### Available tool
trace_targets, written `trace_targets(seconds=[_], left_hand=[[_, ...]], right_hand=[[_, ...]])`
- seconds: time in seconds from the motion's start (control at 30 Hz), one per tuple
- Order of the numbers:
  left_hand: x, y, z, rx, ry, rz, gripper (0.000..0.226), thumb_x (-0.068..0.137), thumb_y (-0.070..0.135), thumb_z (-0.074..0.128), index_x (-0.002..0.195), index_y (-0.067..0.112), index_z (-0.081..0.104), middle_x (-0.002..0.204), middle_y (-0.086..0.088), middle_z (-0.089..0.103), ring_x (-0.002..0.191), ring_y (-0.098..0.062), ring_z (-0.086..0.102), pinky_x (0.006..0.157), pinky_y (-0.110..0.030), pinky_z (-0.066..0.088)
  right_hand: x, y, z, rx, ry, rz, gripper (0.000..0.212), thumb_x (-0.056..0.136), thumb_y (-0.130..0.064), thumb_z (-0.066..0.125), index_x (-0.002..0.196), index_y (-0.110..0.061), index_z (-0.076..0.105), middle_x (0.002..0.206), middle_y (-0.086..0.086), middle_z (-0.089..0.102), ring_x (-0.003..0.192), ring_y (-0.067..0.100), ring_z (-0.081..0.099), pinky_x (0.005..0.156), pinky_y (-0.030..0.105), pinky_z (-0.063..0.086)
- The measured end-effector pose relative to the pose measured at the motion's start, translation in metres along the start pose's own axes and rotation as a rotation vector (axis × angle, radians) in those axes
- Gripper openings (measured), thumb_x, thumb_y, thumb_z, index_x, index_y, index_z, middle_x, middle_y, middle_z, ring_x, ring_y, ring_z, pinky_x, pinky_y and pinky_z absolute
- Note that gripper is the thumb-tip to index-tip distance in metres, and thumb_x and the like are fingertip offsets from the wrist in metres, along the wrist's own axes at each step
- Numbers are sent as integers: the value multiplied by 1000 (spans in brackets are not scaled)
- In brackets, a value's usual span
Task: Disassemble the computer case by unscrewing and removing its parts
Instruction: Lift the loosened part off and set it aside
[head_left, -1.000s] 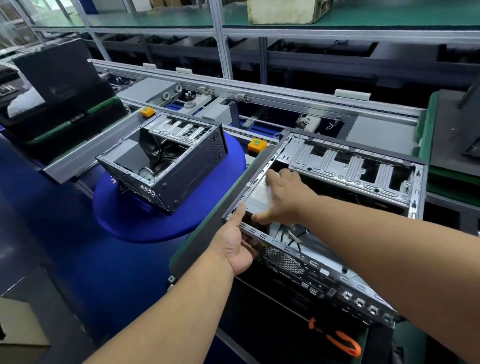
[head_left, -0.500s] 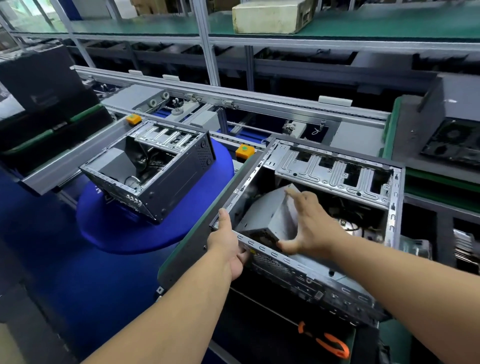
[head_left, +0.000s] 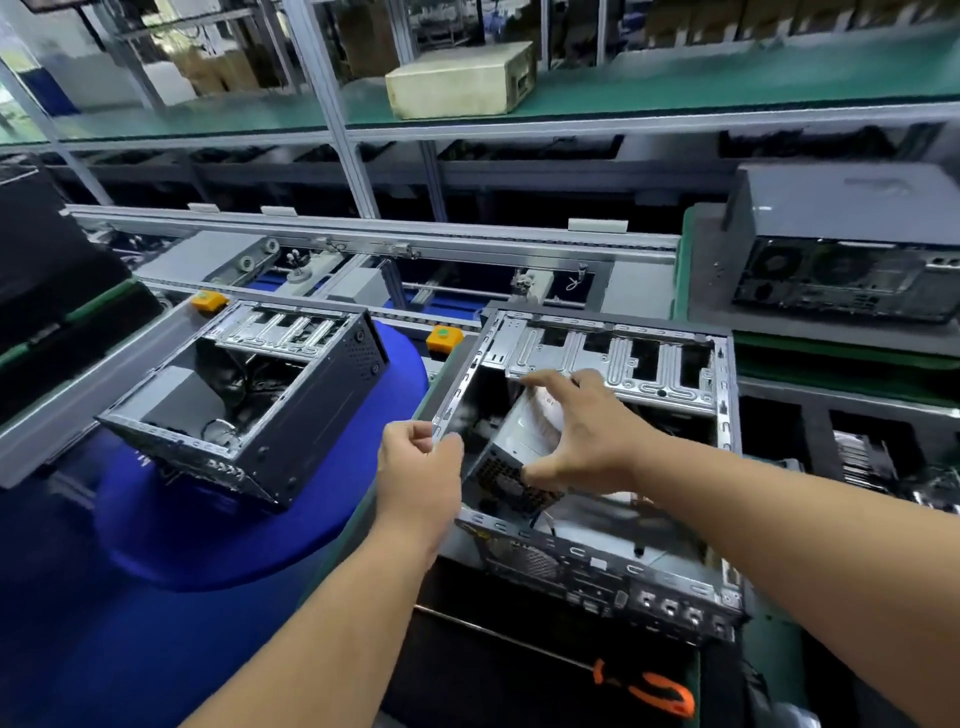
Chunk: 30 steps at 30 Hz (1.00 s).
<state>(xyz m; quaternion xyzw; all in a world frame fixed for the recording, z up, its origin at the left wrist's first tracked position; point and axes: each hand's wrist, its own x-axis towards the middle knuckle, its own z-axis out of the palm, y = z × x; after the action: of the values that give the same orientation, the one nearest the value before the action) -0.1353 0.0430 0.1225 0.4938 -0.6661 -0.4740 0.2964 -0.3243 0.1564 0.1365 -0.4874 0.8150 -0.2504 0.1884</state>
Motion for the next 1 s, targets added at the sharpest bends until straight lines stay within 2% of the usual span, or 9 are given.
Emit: trace_targets(seconds=[0.13,0.2,0.3,0.47,0.57,0.67,0.77,0.87,1.0], left_hand=[[23,8,10,13,-299,-27,33,94,46,59,109,17,60,101,3,66,91,-17,62,80,-36,49],[26,12,10,-127,-443,-95,41,95,47,52,98,9,65,93,-1,69,88,-25,64,84,-44,50],[28,21,2,-371,-654,-298,52,103,55,42,115,17,76,111,-4,80,96,-27,76,81,-41,57],[39,48,-14,-736,-1123,-596,71,99,59,42,138,3,65,135,-30,64,109,-48,66,89,-54,56],[34,68,-13,-839,-1178,-621,63,95,48,50,140,6,63,131,-27,64,105,-43,64,74,-44,60],[34,79,-14,-857,-1166,-592,60,85,41,53,138,16,64,131,-20,62,100,-35,62,69,-36,55],[35,83,-20,-957,-1161,-549,50,88,41,49,134,24,60,129,-18,57,96,-33,62,68,-36,53],[38,89,-26,-1021,-1185,-451,44,92,40,45,127,20,64,120,-19,62,94,-36,66,68,-38,54],[43,120,-34,-1054,-1153,-247,39,94,42,41,85,20,72,89,-9,70,82,-31,66,66,-38,50]], right_hand=[[-3,-28,-35,3,8,68,110,45,-70,75,144,-55,30,128,2,34,105,26,55,86,33,55],[-7,-43,-53,34,34,82,110,45,-67,77,145,-49,35,134,6,39,89,18,64,71,24,55],[-15,-67,-81,115,99,126,105,45,-65,76,143,-44,42,122,11,58,69,7,66,55,23,51],[-30,-100,-118,187,219,217,93,52,-56,78,140,-43,48,123,-2,61,93,10,61,70,23,46],[-42,-118,-129,181,260,220,92,52,-54,80,138,-46,47,118,-1,62,85,13,63,64,20,48],[-56,-131,-136,226,236,179,109,49,-54,88,147,-44,39,133,4,58,103,27,71,92,43,58],[-68,-143,-145,330,211,138,116,53,-65,92,152,-42,36,131,-10,62,112,13,69,103,40,54],[-70,-162,-152,353,341,150,95,62,-85,73,142,-38,49,127,-11,65,116,15,67,103,48,52],[-68,-185,-161,524,527,142,62,92,-74,46,122,-21,60,109,9,75,97,31,74,85,60,58]])
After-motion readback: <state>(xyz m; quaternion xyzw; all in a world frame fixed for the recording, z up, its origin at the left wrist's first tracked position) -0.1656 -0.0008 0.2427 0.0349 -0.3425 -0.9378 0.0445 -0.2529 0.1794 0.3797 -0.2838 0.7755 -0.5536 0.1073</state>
